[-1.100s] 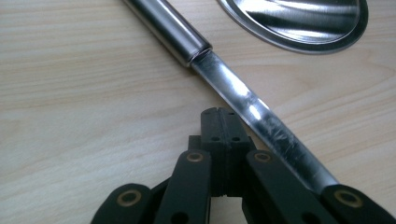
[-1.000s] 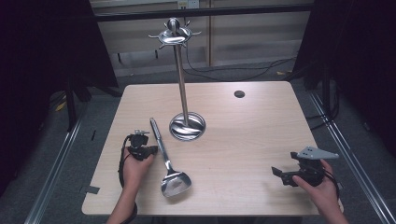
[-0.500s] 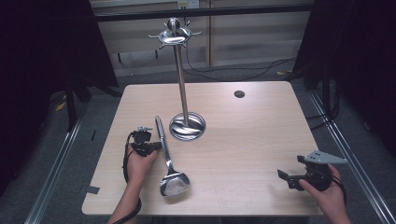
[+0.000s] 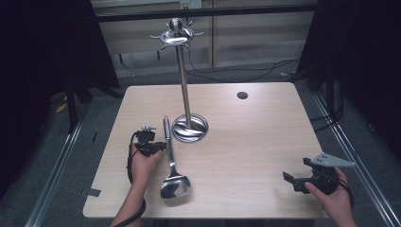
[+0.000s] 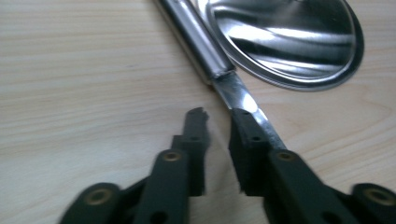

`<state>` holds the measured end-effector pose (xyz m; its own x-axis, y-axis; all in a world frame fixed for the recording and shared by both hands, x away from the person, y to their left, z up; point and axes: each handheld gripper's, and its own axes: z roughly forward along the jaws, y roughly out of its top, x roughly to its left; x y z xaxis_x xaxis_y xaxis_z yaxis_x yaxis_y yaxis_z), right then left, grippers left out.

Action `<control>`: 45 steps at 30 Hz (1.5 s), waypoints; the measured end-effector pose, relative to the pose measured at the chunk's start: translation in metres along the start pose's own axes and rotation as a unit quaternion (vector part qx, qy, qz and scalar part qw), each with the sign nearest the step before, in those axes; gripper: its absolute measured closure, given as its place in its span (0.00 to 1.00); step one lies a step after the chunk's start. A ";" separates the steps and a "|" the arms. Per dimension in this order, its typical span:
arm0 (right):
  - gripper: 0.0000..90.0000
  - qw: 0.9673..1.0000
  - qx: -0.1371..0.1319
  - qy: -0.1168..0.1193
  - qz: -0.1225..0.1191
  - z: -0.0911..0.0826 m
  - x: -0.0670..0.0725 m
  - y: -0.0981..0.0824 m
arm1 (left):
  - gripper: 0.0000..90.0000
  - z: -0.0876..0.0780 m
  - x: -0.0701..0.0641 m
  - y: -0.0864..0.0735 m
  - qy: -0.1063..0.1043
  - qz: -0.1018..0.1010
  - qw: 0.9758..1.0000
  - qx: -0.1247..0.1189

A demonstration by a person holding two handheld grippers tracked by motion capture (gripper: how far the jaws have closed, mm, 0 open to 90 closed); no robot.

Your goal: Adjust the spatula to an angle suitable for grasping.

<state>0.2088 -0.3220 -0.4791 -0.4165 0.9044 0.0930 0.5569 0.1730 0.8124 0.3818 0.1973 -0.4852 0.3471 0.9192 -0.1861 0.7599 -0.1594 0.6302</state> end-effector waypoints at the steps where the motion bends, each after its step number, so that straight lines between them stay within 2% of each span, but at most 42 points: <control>1: 0.02 1.000 -0.001 -0.001 0.000 -0.001 -0.001 0.000 | 0.78 -0.002 0.000 0.001 -0.007 -0.009 1.000 0.001; 2: 0.02 1.000 -0.001 -0.001 0.001 -0.001 -0.001 0.000 | 0.75 -0.004 0.000 0.002 -0.020 -0.018 1.000 0.001; 4: 0.02 1.000 0.002 -0.003 0.005 -0.001 -0.002 -0.002 | 0.69 -0.007 -0.007 0.004 -0.014 -0.003 1.000 0.004; 9: 0.02 1.000 0.000 -0.006 0.011 0.000 -0.004 -0.002 | 0.59 -0.004 -0.017 0.012 -0.008 -0.024 0.999 0.034; 10: 0.02 1.000 0.000 -0.005 0.010 0.001 -0.004 -0.001 | 0.58 -0.003 -0.019 0.013 -0.004 -0.021 0.999 0.041; 12: 0.02 1.000 -0.003 -0.002 0.009 0.001 -0.004 0.000 | 0.56 -0.001 -0.023 0.015 0.007 -0.028 0.998 0.051; 16: 0.02 1.000 -0.005 0.000 0.006 0.003 -0.004 0.003 | 0.55 0.002 -0.032 0.017 0.014 -0.025 0.997 0.067; 19: 0.02 1.000 -0.010 0.003 0.007 0.004 -0.004 0.006 | 0.55 0.005 -0.038 0.016 0.028 -0.023 0.995 0.096; 21: 0.02 1.000 -0.013 0.008 0.010 0.004 -0.004 0.007 | 0.54 0.007 -0.042 0.015 0.038 -0.028 0.994 0.101; 23: 0.02 1.000 -0.015 0.009 0.009 0.005 -0.004 0.009 | 0.54 0.009 -0.044 0.013 0.043 -0.022 0.992 0.114; 24: 0.02 1.000 -0.018 0.011 0.012 0.005 -0.004 0.010 | 0.54 0.010 -0.045 0.012 0.047 -0.022 0.993 0.110; 26: 0.02 1.000 -0.021 0.010 0.011 0.006 -0.005 0.012 | 0.56 0.010 -0.047 0.012 0.058 -0.015 0.991 0.119; 27: 0.02 1.000 -0.023 0.012 0.015 0.006 -0.005 0.012 | 0.59 0.010 -0.049 0.012 0.067 -0.017 0.990 0.122; 31: 0.02 0.999 -0.024 0.013 0.016 0.008 -0.005 0.014 | 0.72 0.011 -0.051 0.016 0.076 -0.022 0.987 0.140; 34: 0.02 1.000 -0.024 0.015 0.011 0.009 -0.004 0.016 | 0.74 0.011 -0.050 0.017 0.082 -0.034 0.986 0.142; 39: 0.02 0.999 -0.023 0.017 0.015 0.010 -0.003 0.015 | 0.81 0.008 -0.038 0.016 0.078 -0.059 0.986 0.134; 41: 0.02 1.000 -0.022 0.017 0.012 0.010 -0.004 0.015 | 0.83 0.007 -0.034 0.016 0.088 -0.051 0.986 0.129; 43: 0.02 0.999 -0.025 0.018 0.016 0.011 -0.005 0.015 | 0.83 0.006 -0.030 0.015 0.080 -0.054 0.988 0.124; 45: 0.02 0.999 -0.025 0.019 0.018 0.011 -0.005 0.015 | 0.84 0.006 -0.029 0.014 0.082 -0.046 0.988 0.120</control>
<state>0.2271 -0.3192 -0.4736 -0.4253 0.8936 0.1437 0.5351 0.1202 0.8362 0.3860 0.1664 -0.4754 0.1909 0.9768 -0.0975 0.8999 -0.1345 0.4148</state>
